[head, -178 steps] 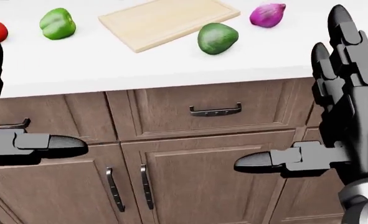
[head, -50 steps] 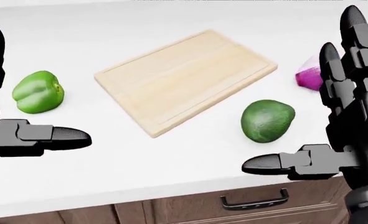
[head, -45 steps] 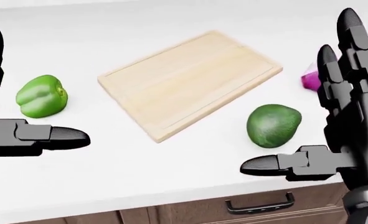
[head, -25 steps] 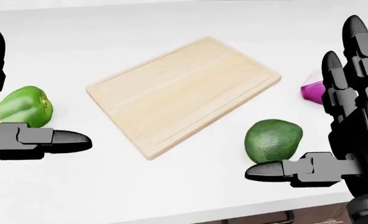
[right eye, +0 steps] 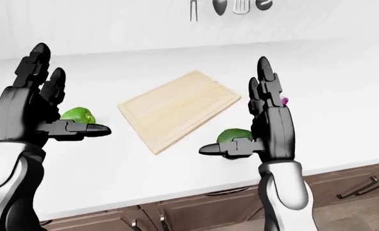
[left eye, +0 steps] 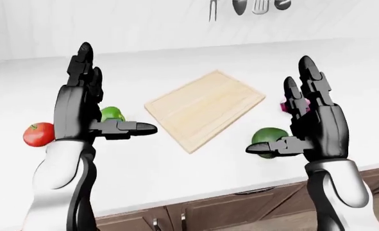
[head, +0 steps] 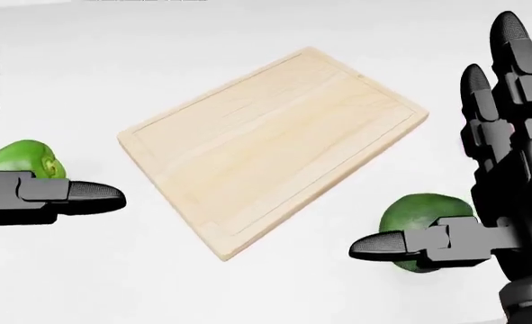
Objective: Place the avocado, onion, tomato and bell pepper on the cutting board.
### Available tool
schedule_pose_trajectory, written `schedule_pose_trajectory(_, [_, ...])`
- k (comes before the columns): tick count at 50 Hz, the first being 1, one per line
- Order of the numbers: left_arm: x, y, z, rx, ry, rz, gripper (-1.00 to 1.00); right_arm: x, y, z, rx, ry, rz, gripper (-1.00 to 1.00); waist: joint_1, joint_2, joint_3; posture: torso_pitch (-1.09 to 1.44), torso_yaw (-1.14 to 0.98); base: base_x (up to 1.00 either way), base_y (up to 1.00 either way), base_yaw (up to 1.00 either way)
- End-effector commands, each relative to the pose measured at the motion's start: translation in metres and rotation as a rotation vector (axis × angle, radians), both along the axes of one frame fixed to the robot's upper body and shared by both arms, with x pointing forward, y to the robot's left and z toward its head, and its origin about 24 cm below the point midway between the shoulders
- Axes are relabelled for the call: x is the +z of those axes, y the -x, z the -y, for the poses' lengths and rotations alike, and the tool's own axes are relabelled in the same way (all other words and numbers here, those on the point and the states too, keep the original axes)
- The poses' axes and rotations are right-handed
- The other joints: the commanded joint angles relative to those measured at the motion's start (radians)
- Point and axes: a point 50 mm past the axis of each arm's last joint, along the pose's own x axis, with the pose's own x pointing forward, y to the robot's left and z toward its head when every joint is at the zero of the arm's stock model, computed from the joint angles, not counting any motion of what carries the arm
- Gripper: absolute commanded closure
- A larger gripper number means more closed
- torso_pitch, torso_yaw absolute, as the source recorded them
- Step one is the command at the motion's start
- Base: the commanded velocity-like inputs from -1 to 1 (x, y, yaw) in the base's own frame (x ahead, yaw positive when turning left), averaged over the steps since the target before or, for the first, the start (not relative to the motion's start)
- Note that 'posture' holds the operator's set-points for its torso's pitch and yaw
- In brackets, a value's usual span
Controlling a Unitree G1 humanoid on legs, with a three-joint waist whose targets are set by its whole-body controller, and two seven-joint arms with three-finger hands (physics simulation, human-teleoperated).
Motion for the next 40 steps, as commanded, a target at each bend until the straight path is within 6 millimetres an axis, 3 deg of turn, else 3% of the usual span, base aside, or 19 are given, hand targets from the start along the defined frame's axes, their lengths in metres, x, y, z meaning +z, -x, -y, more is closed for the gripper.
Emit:
schedule_pose_trajectory(1, [0.0144,0.0065,-0.0001,0.005,-0.015,0.093,-1.00,0.0142,0.0064,-0.0019,0.008,0.016,0.089,-1.00,0.001,-0.002,-0.022,0.00,0.00,0.00,0.00,0.01])
schedule_pose_trajectory(2, [0.0143,0.0069,-0.0006,0.007,-0.015,0.093,-1.00,0.0135,0.0057,-0.0025,0.011,0.019,0.088,-1.00,0.007,0.003,-0.040,0.00,0.00,0.00,0.00,0.23])
schedule_pose_trajectory(4, [0.0142,0.0071,-0.0008,0.008,-0.016,0.094,-1.00,0.0129,0.0051,-0.0024,0.007,0.022,0.087,-1.00,0.002,0.008,-0.025,0.00,0.00,0.00,0.00,0.23])
schedule_pose_trajectory(10, [0.0137,0.0074,-0.0006,0.008,-0.016,0.092,-1.00,0.0112,0.0071,-0.0010,0.007,0.015,0.085,-1.00,0.007,0.016,-0.021,0.00,0.00,0.00,0.00,0.24])
schedule_pose_trajectory(14, [0.0135,0.0078,-0.0002,0.008,-0.018,0.092,-1.00,0.0101,0.0067,-0.0008,0.005,0.011,0.085,-1.00,0.015,0.009,-0.015,0.00,0.00,0.00,0.00,0.24])
schedule_pose_trajectory(19, [0.0126,0.0076,-0.0003,0.009,-0.018,0.091,-1.00,0.0081,0.0067,-0.0004,-0.002,0.016,0.078,-1.00,0.017,-0.017,0.004,0.00,0.00,0.00,0.00,0.16])
schedule_pose_trajectory(20, [0.0124,0.0074,-0.0003,0.009,-0.018,0.090,-1.00,0.0077,0.0075,-0.0004,0.001,0.016,0.078,-1.00,0.011,-0.008,-0.022,0.00,0.00,0.00,0.00,0.06])
schedule_pose_trajectory(23, [0.0118,0.0078,-0.0001,0.009,-0.018,0.089,-1.00,0.0071,0.0078,-0.0003,0.002,0.016,0.076,-1.00,0.004,-0.013,-0.010,0.00,0.00,0.00,0.00,0.06])
schedule_pose_trajectory(25, [0.0123,0.0089,-0.0007,0.010,-0.018,0.090,-1.00,0.0074,0.0079,-0.0004,0.000,0.021,0.079,-1.00,0.006,-0.012,-0.014,0.00,0.00,0.00,0.00,0.16])
schedule_pose_trajectory(27, [0.0124,0.0092,-0.0008,0.011,-0.018,0.091,-1.00,0.0073,0.0078,-0.0008,0.004,0.019,0.079,-1.00,0.003,0.000,-0.008,0.00,0.00,0.00,0.00,0.28])
schedule_pose_trajectory(29, [0.0124,0.0092,-0.0008,0.011,-0.018,0.091,-1.00,0.0073,0.0075,-0.0009,0.003,0.022,0.079,-1.00,-0.002,0.029,-0.008,0.00,0.00,0.00,0.00,0.28])
schedule_pose_trajectory(31, [0.0121,0.0091,-0.0009,0.011,-0.018,0.091,-1.00,0.0071,0.0071,-0.0006,0.002,0.020,0.078,-1.00,-0.006,0.077,-0.019,0.00,0.00,0.00,0.00,0.28])
schedule_pose_trajectory(32, [0.0119,0.0090,-0.0010,0.012,-0.018,0.090,-1.00,0.0073,0.0071,-0.0006,0.001,0.020,0.079,-1.00,0.003,0.050,-0.013,0.00,0.00,0.00,0.00,0.28])
schedule_pose_trajectory(34, [0.0120,0.0083,-0.0008,0.011,-0.020,0.089,-1.00,0.0065,0.0065,-0.0005,0.003,0.016,0.078,-1.00,0.004,0.066,-0.013,0.00,0.00,0.00,0.00,0.28])
schedule_pose_trajectory(36, [0.0129,0.0079,-0.0015,0.014,-0.020,0.090,-1.00,0.0071,0.0055,-0.0011,0.003,0.019,0.078,-1.00,0.010,0.051,-0.018,0.00,0.00,0.00,0.00,0.27])
schedule_pose_trajectory(40, [0.0136,0.0079,-0.0014,0.012,-0.020,0.090,-1.00,0.0067,0.0055,-0.0004,0.000,0.021,0.075,-1.00,0.005,0.022,-0.007,0.00,0.00,0.00,0.00,0.26])
